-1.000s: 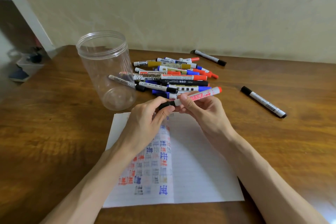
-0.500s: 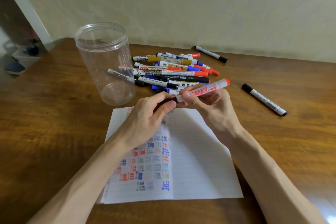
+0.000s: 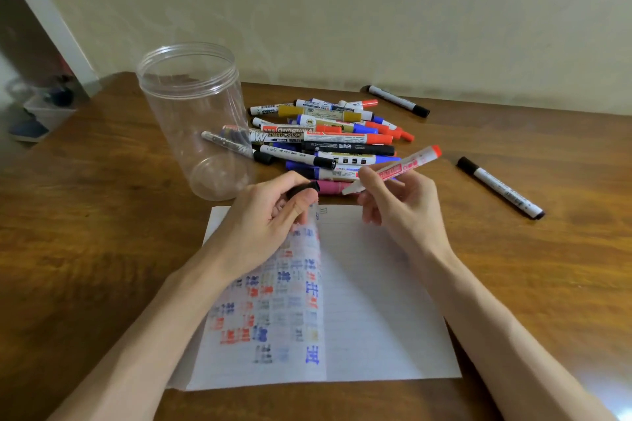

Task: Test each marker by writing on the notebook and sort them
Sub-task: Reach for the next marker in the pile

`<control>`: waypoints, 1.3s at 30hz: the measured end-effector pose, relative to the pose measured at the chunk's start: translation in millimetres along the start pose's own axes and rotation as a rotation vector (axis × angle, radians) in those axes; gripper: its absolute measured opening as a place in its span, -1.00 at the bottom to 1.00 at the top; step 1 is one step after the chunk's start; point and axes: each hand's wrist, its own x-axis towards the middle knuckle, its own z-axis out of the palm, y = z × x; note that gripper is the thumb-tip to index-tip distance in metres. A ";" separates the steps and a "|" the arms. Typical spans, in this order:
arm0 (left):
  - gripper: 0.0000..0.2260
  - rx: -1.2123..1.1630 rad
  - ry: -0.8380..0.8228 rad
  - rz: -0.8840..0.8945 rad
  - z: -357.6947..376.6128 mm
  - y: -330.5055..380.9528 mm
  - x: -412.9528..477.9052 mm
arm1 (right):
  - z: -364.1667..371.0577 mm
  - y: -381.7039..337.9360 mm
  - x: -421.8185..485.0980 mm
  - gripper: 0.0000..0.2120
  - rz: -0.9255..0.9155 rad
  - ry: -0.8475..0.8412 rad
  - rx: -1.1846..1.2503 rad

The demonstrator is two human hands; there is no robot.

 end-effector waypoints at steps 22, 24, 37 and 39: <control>-0.81 0.114 0.122 -0.081 8.0 -13.6 2.4 | 21.0 14.2 1.8 -0.79 -0.110 -0.010 -0.383; -0.79 0.099 0.136 -0.080 8.0 -13.7 2.6 | 20.6 15.2 3.0 -0.77 -0.097 0.024 -0.385; -0.78 0.097 0.148 -0.083 8.7 -13.6 3.5 | 20.0 17.2 2.0 -0.80 -0.131 -0.022 -0.371; -0.78 0.091 0.147 -0.078 8.5 -13.4 3.5 | 18.9 18.5 2.5 -0.79 -0.140 0.002 -0.375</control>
